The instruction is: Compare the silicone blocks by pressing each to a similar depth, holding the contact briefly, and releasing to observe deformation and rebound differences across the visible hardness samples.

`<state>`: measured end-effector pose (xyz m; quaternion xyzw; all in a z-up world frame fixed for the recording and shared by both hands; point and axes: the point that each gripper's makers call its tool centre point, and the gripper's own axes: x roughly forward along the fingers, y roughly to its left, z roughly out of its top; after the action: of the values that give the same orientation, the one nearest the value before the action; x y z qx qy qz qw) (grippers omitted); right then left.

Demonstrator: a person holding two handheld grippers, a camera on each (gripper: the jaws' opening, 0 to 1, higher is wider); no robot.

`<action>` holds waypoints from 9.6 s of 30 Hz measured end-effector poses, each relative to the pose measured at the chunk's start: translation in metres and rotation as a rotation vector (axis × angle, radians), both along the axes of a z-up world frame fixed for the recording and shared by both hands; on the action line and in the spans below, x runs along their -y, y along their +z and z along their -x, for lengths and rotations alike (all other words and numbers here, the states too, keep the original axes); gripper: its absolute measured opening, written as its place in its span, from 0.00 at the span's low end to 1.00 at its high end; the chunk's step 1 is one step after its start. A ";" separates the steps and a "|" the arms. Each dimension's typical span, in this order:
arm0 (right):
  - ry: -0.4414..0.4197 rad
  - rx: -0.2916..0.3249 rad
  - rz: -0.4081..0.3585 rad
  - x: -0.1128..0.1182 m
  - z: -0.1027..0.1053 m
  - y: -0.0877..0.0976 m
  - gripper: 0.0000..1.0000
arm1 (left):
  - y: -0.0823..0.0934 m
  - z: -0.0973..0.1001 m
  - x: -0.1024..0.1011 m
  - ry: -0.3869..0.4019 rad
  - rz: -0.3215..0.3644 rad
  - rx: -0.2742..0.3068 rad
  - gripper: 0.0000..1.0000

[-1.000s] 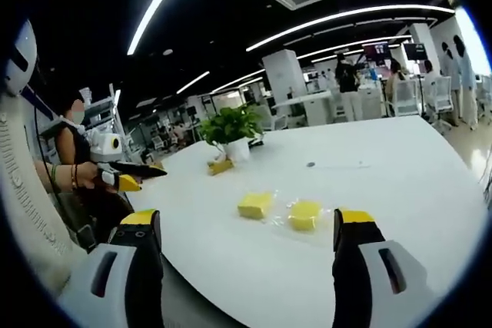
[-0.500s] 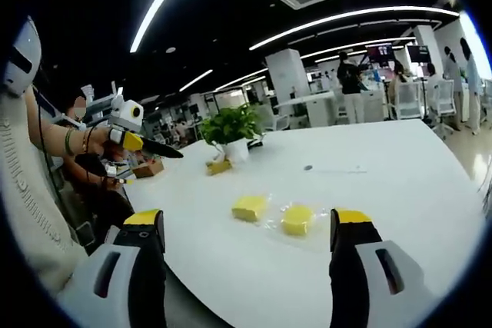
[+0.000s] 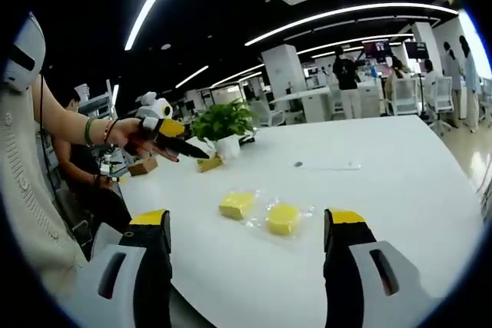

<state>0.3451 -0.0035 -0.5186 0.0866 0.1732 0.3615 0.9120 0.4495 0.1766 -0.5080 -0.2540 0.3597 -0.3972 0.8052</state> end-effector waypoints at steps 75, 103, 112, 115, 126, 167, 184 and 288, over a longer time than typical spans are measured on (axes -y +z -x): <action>0.065 -0.223 0.037 -0.001 -0.049 -0.089 0.67 | -0.232 -0.117 0.047 0.260 -0.160 -0.218 0.00; 0.089 -0.206 0.097 -0.007 -0.032 -0.073 0.67 | -0.157 -0.086 0.060 0.118 -0.353 0.281 0.00; 0.089 -0.180 0.109 -0.013 -0.020 -0.059 0.65 | -0.137 -0.061 0.050 0.152 -0.300 0.262 0.00; 0.094 -0.171 0.120 -0.016 -0.015 -0.056 0.65 | -0.127 -0.052 0.051 0.142 -0.299 0.285 0.00; 0.096 -0.133 0.140 -0.025 -0.001 -0.039 0.66 | -0.089 -0.022 0.056 0.074 -0.308 0.402 0.00; 0.380 0.171 0.315 -0.115 -0.035 0.054 0.76 | 0.039 0.038 0.001 -0.043 -0.302 0.573 0.00; 0.630 0.153 0.436 -0.177 -0.064 0.029 0.71 | 0.084 0.040 -0.003 -0.097 -0.290 0.665 0.00; 0.865 0.165 0.505 -0.188 -0.028 0.022 0.13 | 0.109 0.073 0.020 -0.285 -0.298 0.813 0.00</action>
<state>0.3726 0.1850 -0.4962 -0.2451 0.2026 0.6585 0.6821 0.3762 0.1567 -0.3993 0.0933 0.0991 -0.5153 0.8462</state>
